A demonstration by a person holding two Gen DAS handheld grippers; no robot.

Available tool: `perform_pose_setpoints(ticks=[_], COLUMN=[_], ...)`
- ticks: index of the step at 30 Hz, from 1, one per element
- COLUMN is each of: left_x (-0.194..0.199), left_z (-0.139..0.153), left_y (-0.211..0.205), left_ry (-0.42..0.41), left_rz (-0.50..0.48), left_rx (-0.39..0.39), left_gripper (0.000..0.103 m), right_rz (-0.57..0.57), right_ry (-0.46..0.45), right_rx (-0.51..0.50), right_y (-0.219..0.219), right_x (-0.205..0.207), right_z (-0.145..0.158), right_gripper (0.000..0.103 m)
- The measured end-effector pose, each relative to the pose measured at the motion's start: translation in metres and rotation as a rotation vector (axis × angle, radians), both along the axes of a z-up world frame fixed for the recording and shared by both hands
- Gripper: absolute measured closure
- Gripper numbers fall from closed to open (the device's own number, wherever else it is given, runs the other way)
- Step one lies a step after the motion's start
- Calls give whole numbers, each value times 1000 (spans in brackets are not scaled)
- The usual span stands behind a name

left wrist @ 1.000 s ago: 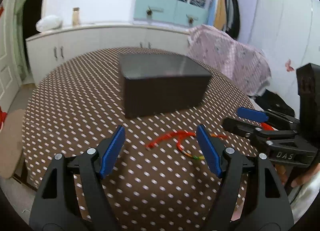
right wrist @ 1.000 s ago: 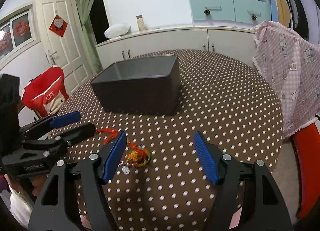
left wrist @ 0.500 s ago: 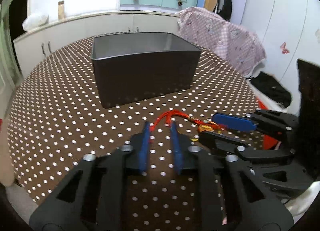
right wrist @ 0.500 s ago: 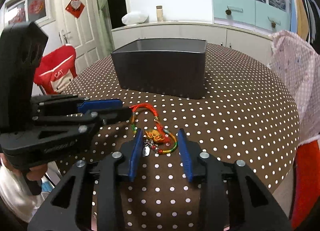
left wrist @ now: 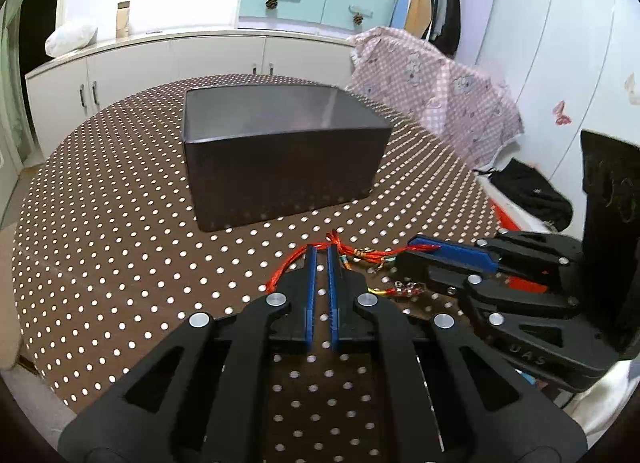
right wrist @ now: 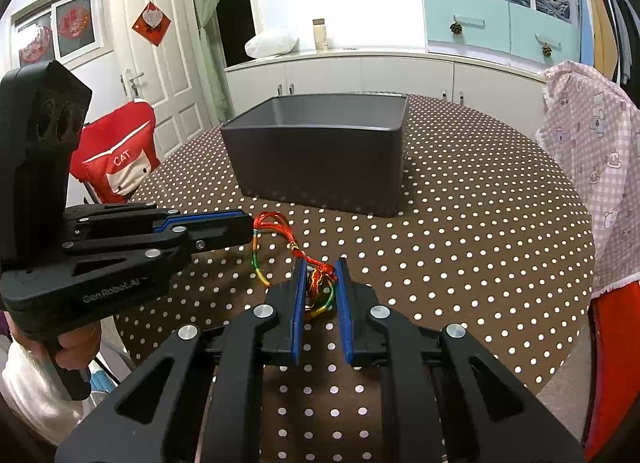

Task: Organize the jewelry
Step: 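Grasp the red cord's charm with the right gripper while the left grasps the cord, then carry the red beaded cord over the box and lower it with both grippers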

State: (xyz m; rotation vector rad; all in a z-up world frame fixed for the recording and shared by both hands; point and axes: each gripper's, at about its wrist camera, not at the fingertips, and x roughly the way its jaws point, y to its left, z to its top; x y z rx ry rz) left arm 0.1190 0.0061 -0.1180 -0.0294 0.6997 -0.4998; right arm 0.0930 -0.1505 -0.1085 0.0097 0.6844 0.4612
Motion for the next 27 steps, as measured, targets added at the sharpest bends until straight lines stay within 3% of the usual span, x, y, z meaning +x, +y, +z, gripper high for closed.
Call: perform_pose_setpoints(ticks=[9, 15, 23, 27], left_x=[-3, 3, 19, 36], left_z=[16, 42, 69, 74], left_y=[10, 14, 14, 14], left_ry=[-40, -114, -208, -209], left_rz=[29, 56, 116, 142], left_rx=[-44, -44, -2, 20], left_gripper=[97, 97, 96, 94], right_rz=[-15, -9, -16, -33], right_ry=[-46, -115, -192, -194], right_rx=[13, 18, 29, 36], right_y=[-3, -1, -3, -4], right_x=[1, 9, 28, 44], right_z=[17, 40, 68, 73], right_gripper=[90, 90, 90, 90])
